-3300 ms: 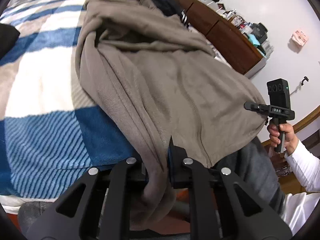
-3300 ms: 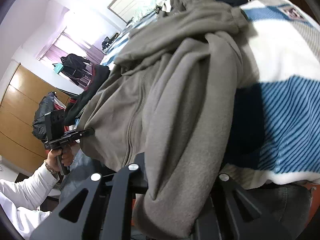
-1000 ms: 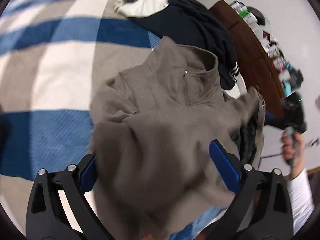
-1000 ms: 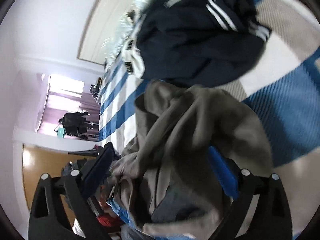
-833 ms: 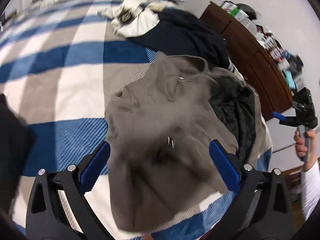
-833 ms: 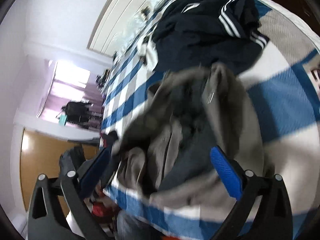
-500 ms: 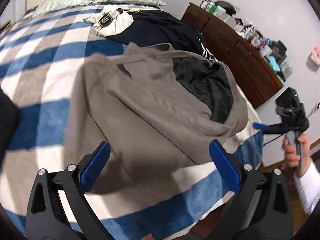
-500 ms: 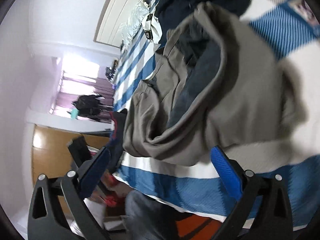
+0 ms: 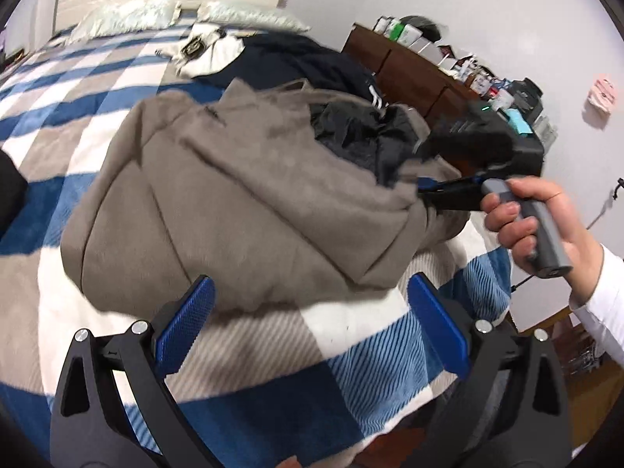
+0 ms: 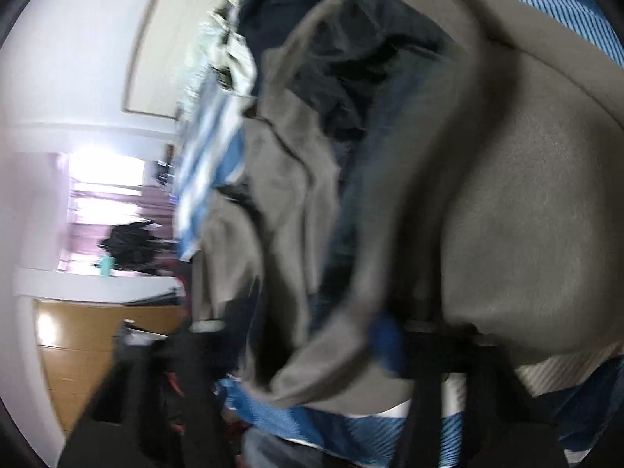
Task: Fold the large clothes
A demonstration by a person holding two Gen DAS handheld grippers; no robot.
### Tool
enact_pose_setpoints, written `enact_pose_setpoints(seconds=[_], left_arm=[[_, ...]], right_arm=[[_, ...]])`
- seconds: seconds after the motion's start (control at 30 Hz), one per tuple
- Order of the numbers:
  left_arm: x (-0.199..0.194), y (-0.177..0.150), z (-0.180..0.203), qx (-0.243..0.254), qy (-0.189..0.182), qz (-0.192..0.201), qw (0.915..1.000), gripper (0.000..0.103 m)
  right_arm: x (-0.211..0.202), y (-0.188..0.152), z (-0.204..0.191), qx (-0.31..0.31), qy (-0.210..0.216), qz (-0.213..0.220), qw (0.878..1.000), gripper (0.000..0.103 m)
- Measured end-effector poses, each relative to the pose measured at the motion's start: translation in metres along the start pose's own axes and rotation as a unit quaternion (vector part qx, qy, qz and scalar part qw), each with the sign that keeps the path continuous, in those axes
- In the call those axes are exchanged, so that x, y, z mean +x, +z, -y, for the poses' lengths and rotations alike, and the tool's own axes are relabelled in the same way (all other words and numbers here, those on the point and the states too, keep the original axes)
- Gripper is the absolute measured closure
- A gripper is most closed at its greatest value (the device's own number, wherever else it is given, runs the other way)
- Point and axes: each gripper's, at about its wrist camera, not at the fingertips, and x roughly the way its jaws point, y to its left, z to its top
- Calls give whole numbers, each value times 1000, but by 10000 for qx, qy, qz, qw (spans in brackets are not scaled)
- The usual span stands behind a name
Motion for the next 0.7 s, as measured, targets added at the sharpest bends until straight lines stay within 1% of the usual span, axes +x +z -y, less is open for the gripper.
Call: enact_pose_setpoints(seconds=[0.03, 0.07, 0.1, 0.17, 0.27, 0.37, 0.43, 0.53, 0.63, 0.7], left_arm=[[2, 3, -2, -21, 15, 1, 10000, 6], [3, 5, -5, -39, 39, 4, 10000, 6], [6, 9, -8, -62, 79, 40, 9999, 6], [7, 16, -11, -86, 57, 125, 9999, 6], [15, 26, -18, -135, 30, 156, 9998, 6], [22, 34, -22, -145, 65, 160, 9997, 6], [23, 38, -22, -143, 57, 190, 9997, 6], [25, 46, -23, -144, 56, 234, 9996, 6], [31, 53, -24, -120, 116, 231, 9996, 6], [38, 58, -28, -130, 225, 174, 9995, 6]], right_arm=[[-1, 0, 0, 3, 4, 42, 10000, 95], [-5, -1, -3, -66, 81, 125, 9999, 97], [-12, -3, -13, -279, 167, 233, 9992, 98], [-19, -4, -25, -507, 189, 322, 9980, 98], [-31, 0, -39, -607, 268, 402, 9970, 99], [-52, 10, -59, -698, 434, 701, 9941, 99], [-68, 21, -72, -786, 466, 897, 9918, 99], [-78, 41, -91, -874, 393, 1033, 9900, 99], [-79, 63, -104, -905, 245, 1103, 9895, 99], [-74, 81, -112, -931, 138, 1132, 9891, 99]])
